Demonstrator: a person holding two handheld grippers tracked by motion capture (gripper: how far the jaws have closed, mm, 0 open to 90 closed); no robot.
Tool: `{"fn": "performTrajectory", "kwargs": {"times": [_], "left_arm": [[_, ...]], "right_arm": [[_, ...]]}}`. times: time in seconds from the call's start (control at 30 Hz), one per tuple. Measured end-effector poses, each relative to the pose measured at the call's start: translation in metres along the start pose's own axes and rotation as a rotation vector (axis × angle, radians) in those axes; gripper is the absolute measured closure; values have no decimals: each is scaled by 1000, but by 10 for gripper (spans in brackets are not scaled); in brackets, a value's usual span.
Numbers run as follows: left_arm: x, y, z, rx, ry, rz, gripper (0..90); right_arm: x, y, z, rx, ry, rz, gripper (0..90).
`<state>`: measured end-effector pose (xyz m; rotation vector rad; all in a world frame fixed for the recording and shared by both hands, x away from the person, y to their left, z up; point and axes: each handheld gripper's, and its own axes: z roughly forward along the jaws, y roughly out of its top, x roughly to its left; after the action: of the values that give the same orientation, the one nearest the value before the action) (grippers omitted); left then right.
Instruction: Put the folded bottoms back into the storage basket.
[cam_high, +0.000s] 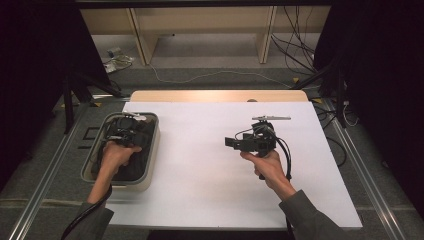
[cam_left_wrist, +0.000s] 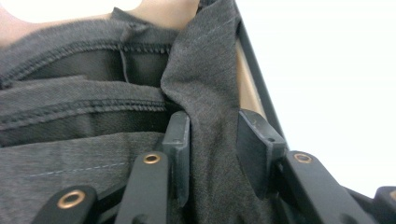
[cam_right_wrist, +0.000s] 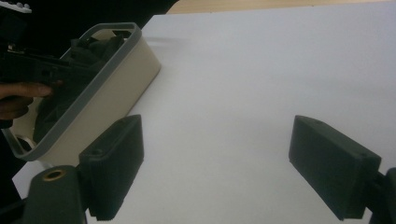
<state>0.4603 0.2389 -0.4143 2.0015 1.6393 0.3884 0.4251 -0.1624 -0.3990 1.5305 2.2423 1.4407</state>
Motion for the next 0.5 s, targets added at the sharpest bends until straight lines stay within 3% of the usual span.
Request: {"fn": "performTrajectory", "kwargs": {"times": [0.33,0.5], "left_arm": [[-3,6,-18,-66,-18,-5,594],[-7,7,-19,-71,-34,1,548]], "right_arm": [[0,1,-3,-9,2,0,188],[1,2,-5,-19,-7,-7,188]]}}
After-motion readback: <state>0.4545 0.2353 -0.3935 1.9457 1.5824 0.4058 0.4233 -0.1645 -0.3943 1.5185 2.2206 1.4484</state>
